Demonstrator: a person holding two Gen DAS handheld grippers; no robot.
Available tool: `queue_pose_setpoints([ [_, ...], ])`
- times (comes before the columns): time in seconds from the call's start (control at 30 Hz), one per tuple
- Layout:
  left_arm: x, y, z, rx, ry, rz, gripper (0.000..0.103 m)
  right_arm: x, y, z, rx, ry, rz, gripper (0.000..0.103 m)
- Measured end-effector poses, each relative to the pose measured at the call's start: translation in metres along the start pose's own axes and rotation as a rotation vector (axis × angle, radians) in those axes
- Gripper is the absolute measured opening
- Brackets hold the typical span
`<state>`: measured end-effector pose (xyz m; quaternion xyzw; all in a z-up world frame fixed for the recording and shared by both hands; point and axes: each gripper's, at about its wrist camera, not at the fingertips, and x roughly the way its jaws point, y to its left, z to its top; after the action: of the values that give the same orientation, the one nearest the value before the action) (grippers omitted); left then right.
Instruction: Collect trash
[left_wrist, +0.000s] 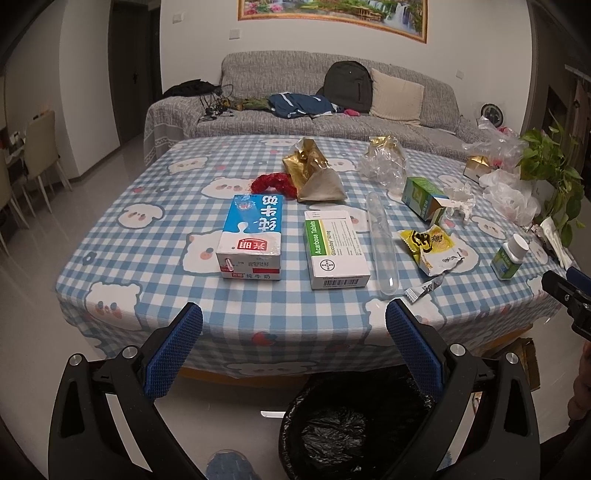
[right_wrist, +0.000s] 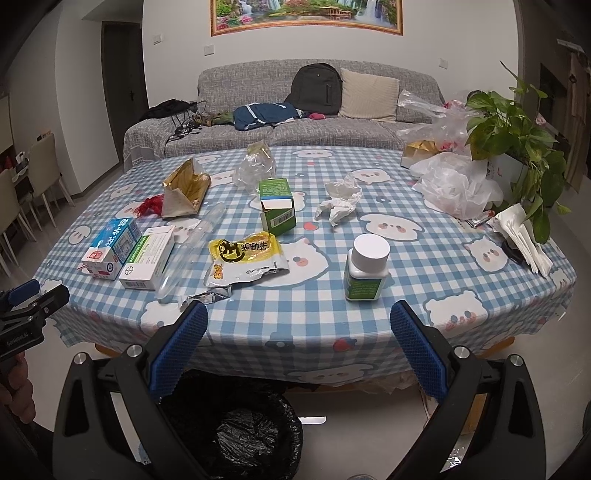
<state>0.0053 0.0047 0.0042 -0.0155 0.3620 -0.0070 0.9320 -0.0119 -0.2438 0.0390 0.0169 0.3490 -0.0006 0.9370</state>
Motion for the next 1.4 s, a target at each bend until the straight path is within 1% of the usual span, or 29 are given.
queue_pose_setpoints([
  [0.27, 0.001, -0.001, 0.000, 0.005, 0.013, 0.000, 0.097, 0.000, 0.002, -0.002, -0.014, 0.001, -0.002, 0.095],
  [0.7, 0.001, -0.005, 0.002, 0.021, 0.011, -0.005, 0.097, -0.001, -0.001, -0.001, -0.016, -0.002, -0.016, 0.095],
  [1.0, 0.012, 0.002, 0.008, 0.016, 0.023, 0.000, 0.097, 0.007, 0.000, 0.009, -0.018, -0.008, -0.015, 0.095],
  [1.1, 0.021, 0.008, 0.015, 0.011, 0.032, 0.004, 0.097, 0.010, 0.007, 0.015, -0.023, -0.024, 0.006, 0.095],
  [1.23, 0.038, 0.017, 0.026, 0.004, 0.052, 0.007, 0.097, 0.021, 0.026, 0.026, -0.067, -0.031, 0.025, 0.095],
  [1.3, 0.048, 0.020, 0.032, -0.001, 0.062, 0.007, 0.097, 0.031, 0.038, 0.031, -0.088, -0.024, 0.032, 0.095],
  [1.4, 0.062, 0.022, 0.041, 0.018, 0.073, 0.018, 0.097, 0.053, 0.051, 0.037, -0.102, 0.000, 0.038, 0.095],
])
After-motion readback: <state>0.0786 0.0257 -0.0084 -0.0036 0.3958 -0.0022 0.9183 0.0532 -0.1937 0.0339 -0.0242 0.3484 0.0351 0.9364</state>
